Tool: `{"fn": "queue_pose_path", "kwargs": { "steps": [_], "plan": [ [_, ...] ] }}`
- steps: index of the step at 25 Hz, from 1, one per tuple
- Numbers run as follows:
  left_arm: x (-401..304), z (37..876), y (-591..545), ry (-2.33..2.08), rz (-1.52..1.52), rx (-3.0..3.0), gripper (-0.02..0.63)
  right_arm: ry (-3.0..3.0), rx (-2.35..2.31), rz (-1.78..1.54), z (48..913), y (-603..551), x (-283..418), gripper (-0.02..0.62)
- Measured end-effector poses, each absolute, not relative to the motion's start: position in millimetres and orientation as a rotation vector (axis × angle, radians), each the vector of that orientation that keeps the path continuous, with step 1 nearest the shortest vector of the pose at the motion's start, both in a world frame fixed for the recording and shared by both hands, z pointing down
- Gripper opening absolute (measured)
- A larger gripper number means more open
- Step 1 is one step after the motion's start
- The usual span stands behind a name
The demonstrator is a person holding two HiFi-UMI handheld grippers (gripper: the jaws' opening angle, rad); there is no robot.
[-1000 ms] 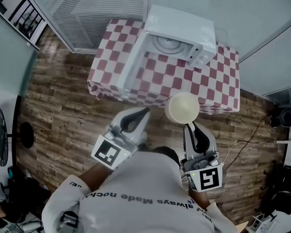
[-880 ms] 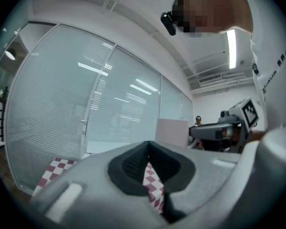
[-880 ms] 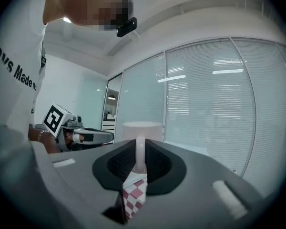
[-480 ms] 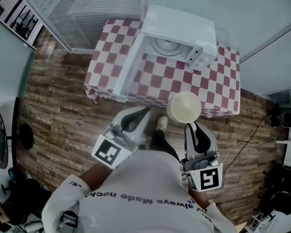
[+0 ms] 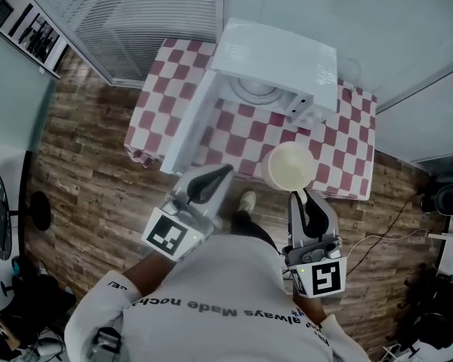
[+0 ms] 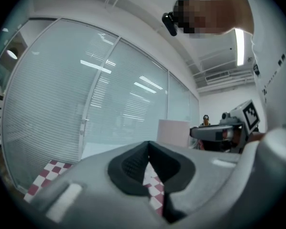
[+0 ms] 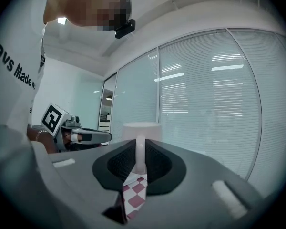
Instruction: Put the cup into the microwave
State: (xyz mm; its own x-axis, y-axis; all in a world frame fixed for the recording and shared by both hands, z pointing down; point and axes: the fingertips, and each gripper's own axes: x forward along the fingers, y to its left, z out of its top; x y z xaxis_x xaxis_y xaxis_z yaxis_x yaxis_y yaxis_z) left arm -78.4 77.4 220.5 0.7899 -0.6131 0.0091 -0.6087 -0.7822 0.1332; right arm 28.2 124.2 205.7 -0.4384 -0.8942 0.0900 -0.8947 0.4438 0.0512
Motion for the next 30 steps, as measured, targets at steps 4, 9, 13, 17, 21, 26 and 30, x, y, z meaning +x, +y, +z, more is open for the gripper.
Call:
{"fn": "queue_pose_path", "kwargs": {
  "steps": [4,9,13,17,21,26,30],
  "plan": [
    [-52.6,217.3,42.0,-0.996,-0.054,2.847,0.003,-2.588,1.596,-0.002,203.3,89.0,56.3,0.041],
    [-23.1,215.6,5.7,-1.026,-0.053,2.84,0.003,-2.6,1.59,-0.005,201.2,54.4,89.1,0.041],
    [-2.8,215.1,-17.2,-1.044,-0.04,2.84,0.003,-2.612,1.589,-0.005,200.7,31.5,112.7,0.041],
    [17.3,213.6,-34.2,-1.067,-0.038,2.841,0.003,-2.622,1.575,-0.004,202.2,15.3,134.2,0.041],
    [36.6,216.8,-49.0,-1.084,-0.023,2.847,0.003,-2.634,1.563,-0.002,204.2,-0.4,154.8,0.041],
    [58.2,221.9,-64.1,-1.094,-0.016,2.827,0.003,-2.647,1.546,0.002,208.4,-14.7,175.9,0.041],
    [72.9,225.8,-71.5,-1.097,-0.007,2.845,0.003,-2.648,1.532,0.003,212.4,-22.0,190.8,0.041]
  ]
}}
